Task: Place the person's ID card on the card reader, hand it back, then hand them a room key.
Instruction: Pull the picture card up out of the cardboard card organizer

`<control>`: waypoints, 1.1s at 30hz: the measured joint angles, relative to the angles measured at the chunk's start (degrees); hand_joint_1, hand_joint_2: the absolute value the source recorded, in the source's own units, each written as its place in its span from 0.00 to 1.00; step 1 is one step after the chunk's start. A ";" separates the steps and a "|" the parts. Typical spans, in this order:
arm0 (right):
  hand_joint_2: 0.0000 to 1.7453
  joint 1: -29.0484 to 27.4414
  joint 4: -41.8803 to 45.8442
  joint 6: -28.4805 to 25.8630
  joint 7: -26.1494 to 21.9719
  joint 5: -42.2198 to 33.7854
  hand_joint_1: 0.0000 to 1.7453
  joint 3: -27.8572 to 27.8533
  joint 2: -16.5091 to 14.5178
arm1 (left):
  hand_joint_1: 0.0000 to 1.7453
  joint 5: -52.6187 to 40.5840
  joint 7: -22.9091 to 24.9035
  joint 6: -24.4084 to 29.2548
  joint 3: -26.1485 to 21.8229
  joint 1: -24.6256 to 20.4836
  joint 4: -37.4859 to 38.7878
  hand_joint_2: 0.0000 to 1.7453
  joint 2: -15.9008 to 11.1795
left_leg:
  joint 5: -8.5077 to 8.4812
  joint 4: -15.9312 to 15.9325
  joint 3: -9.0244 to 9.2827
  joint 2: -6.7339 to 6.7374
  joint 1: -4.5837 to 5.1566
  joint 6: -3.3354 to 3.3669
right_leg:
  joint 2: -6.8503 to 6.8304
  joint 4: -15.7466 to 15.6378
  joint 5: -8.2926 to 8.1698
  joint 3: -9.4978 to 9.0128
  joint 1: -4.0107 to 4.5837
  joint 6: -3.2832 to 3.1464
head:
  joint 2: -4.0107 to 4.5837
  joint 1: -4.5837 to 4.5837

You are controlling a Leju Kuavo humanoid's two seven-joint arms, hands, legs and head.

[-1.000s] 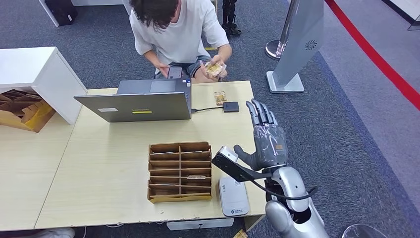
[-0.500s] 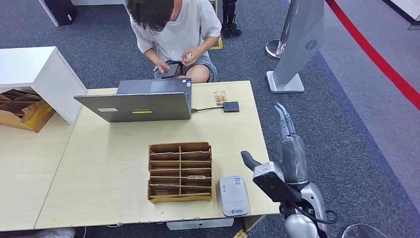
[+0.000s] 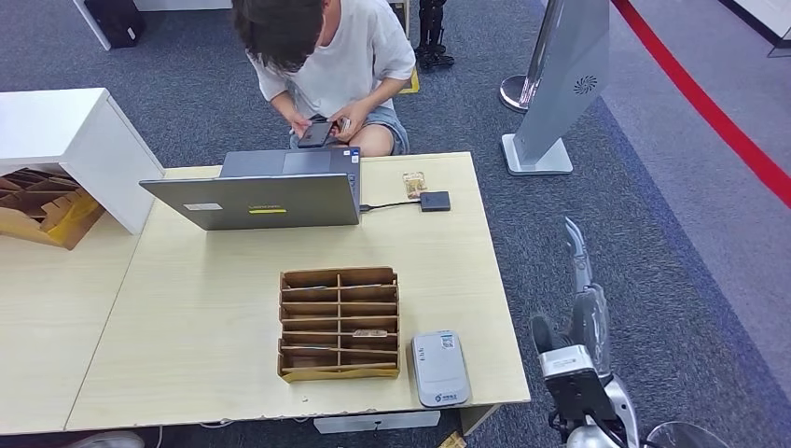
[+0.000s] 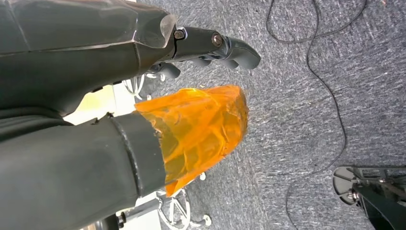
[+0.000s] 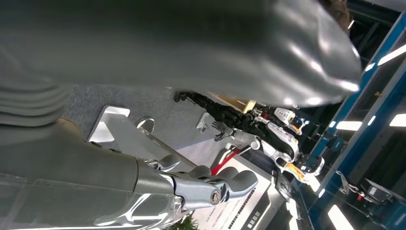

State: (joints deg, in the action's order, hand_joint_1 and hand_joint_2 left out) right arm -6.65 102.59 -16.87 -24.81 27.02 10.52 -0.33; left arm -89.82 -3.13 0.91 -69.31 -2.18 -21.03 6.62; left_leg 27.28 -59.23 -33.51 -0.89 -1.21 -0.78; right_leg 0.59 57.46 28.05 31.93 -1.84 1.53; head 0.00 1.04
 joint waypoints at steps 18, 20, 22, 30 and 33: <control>1.00 -0.36 0.36 -5.21 4.55 18.49 0.00 10.60 0.98 | 0.00 -0.02 -0.07 0.97 0.00 -0.27 1.81 0.00 -0.30 | 0.00 0.00 0.00 0.02 0.00 0.00 | 0.00 0.00 0.00 0.00 0.00 0.00 | 0.00 -0.01; 1.00 -0.36 0.36 -5.68 5.64 20.30 0.00 12.47 1.49 | 0.00 -0.02 -0.30 0.97 0.00 -0.29 1.89 0.00 -0.44 | 0.00 0.00 0.00 0.02 0.00 0.00 | 0.00 0.00 0.00 0.00 0.00 0.00 | 0.00 -0.01; 1.00 -0.35 0.35 -6.11 6.46 21.44 0.00 14.02 1.91 | 0.00 -0.02 -0.54 0.98 0.00 -0.30 1.92 0.00 -0.52 | 0.00 0.00 0.00 0.02 0.00 0.00 | 0.00 0.00 0.00 0.00 0.00 0.00 | 0.00 -0.01; 1.00 -0.30 0.33 -6.75 8.58 24.18 0.00 18.02 3.16 | 0.00 -0.02 -0.94 1.13 0.00 -0.35 1.97 0.00 -0.63 | 0.00 0.00 0.00 0.02 0.00 0.00 | 0.00 0.00 0.00 0.00 0.00 0.00 | 0.00 0.01; 1.00 -0.28 0.33 -6.90 8.61 24.26 0.00 18.54 3.38 | 0.00 -0.02 -0.97 1.13 0.00 -0.35 1.97 0.00 -0.66 | 0.00 0.00 0.00 0.02 0.00 0.00 | 0.00 0.00 0.00 0.00 0.00 0.00 | 0.00 0.00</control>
State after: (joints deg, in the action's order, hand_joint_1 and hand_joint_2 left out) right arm -6.93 102.92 -23.77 -16.20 51.27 29.06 3.04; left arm -89.83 -4.09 2.03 -69.31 -2.53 -19.06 5.97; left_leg 27.28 -59.22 -33.51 -0.88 -1.21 -0.78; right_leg 0.59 57.46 28.05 31.93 -1.84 1.54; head 0.00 1.04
